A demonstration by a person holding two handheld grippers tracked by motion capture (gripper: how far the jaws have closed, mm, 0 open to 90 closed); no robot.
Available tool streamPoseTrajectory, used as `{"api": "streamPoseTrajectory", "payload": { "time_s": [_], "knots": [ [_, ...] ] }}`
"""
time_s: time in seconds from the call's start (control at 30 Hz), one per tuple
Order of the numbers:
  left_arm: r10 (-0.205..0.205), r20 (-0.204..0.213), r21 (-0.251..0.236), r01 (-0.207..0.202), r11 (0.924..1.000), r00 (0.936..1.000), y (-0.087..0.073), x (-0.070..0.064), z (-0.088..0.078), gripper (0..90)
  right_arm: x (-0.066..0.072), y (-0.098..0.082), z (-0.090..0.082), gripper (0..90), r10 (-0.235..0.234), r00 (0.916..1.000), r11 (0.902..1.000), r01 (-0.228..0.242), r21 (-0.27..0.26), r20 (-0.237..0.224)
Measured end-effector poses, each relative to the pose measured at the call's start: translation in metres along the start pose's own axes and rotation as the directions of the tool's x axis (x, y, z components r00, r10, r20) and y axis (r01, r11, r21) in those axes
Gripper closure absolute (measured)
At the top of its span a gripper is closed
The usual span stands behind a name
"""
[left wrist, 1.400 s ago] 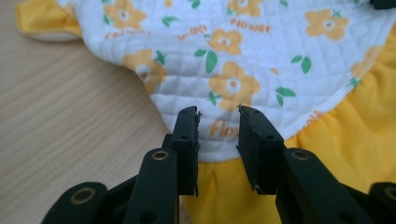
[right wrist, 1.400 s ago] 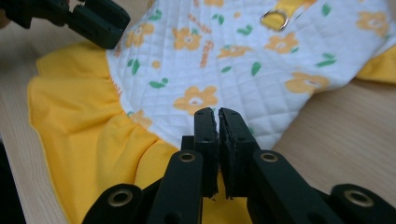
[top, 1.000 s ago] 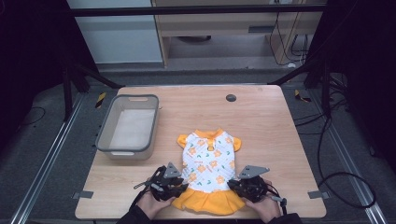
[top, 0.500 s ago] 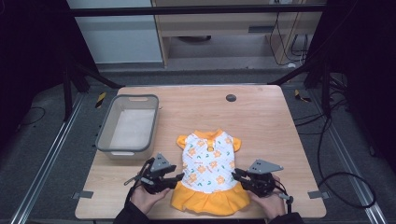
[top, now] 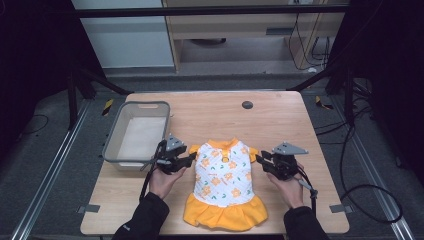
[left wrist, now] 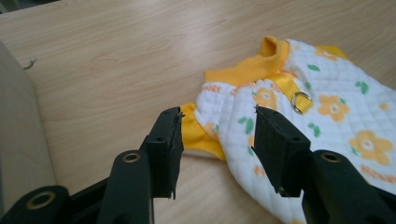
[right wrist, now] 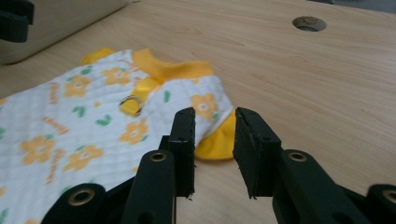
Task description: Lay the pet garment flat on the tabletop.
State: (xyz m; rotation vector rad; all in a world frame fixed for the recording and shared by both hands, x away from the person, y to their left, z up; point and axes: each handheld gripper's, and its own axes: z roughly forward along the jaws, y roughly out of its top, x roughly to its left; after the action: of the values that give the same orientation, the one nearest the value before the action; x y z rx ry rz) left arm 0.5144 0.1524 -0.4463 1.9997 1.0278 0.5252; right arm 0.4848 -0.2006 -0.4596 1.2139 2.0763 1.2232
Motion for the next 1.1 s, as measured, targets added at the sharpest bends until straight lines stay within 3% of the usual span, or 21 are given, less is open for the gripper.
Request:
{"api": "streamPoseTrajectory", "payload": {
  "time_s": [0.13,0.23,0.4,0.53,0.63,0.77,0.9,1.03,1.1],
  "knots": [
    [-0.033,-0.029,0.042,0.034,0.9985,0.9990,0.005,0.008,0.026,51.5,-0.011,0.003,0.025,67.8,0.023,0.9991,0.9988,-0.024,0.042,0.035],
    [-0.029,-0.060,0.086,0.034,0.9957,0.9978,0.001,0.011,0.044,50.9,-0.017,0.001,0.046,64.8,0.014,0.9987,0.9968,-0.018,0.078,0.050],
    [-0.058,-0.037,0.130,0.063,0.9895,0.9976,-0.011,0.016,0.065,49.3,-0.021,-0.004,0.067,63.2,0.000,0.9982,0.9913,-0.008,0.132,0.060],
    [-0.042,-0.035,0.135,0.046,0.9898,0.9985,-0.012,0.014,0.067,50.9,-0.024,-0.008,0.074,63.4,0.011,0.9987,0.9900,-0.018,0.140,0.050],
    [-0.062,-0.028,0.130,0.065,0.9894,0.9977,-0.014,0.012,0.068,55.0,-0.024,-0.009,0.076,65.8,0.024,0.9985,0.9899,-0.031,0.138,0.050],
    [-0.076,-0.014,0.102,0.077,0.9919,0.9970,-0.017,0.008,0.067,69.9,-0.020,-0.009,0.078,84.6,0.046,0.9983,0.9897,-0.050,0.134,0.036],
    [-0.030,-0.053,0.120,0.036,0.9921,0.9982,-0.015,0.004,0.067,84.6,-0.014,-0.006,0.079,88.9,0.013,0.9988,0.9883,-0.020,0.151,0.047],
    [0.001,-0.105,0.114,0.011,0.9934,0.9945,-0.005,0.010,0.070,85.6,-0.021,0.001,0.081,89.1,0.021,0.9977,0.9935,-0.028,0.111,0.064],
    [-0.021,-0.124,0.115,0.036,0.9927,0.9920,0.001,0.017,0.073,85.5,-0.028,0.007,0.084,89.0,0.007,0.9941,0.9975,-0.015,0.070,0.108]
  ]
}}
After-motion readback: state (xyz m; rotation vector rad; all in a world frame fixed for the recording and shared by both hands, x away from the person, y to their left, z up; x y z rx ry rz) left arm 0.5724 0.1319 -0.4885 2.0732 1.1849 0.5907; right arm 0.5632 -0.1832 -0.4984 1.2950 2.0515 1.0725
